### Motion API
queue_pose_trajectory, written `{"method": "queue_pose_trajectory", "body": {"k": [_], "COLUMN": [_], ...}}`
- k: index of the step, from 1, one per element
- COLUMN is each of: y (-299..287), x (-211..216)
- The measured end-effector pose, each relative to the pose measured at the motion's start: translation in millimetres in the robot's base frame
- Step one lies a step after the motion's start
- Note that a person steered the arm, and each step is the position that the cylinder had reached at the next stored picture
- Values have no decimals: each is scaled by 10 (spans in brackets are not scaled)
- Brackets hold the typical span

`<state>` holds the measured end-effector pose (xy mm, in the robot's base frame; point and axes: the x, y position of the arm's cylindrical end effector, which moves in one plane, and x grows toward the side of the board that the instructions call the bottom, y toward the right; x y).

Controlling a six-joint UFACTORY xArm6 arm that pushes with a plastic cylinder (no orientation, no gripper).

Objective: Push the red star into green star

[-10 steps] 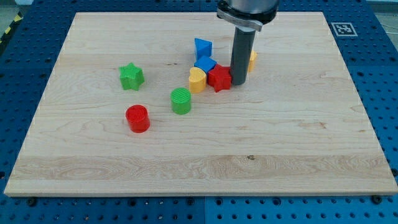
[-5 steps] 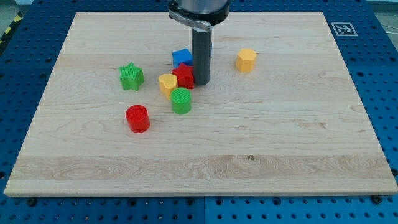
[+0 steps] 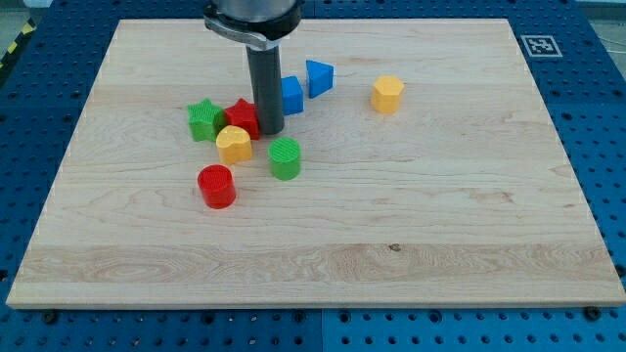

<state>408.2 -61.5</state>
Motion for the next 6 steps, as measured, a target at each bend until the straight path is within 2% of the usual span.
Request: {"method": "queue_pose_trajectory", "body": {"k": [6], "y": [-488], "x": [0]}}
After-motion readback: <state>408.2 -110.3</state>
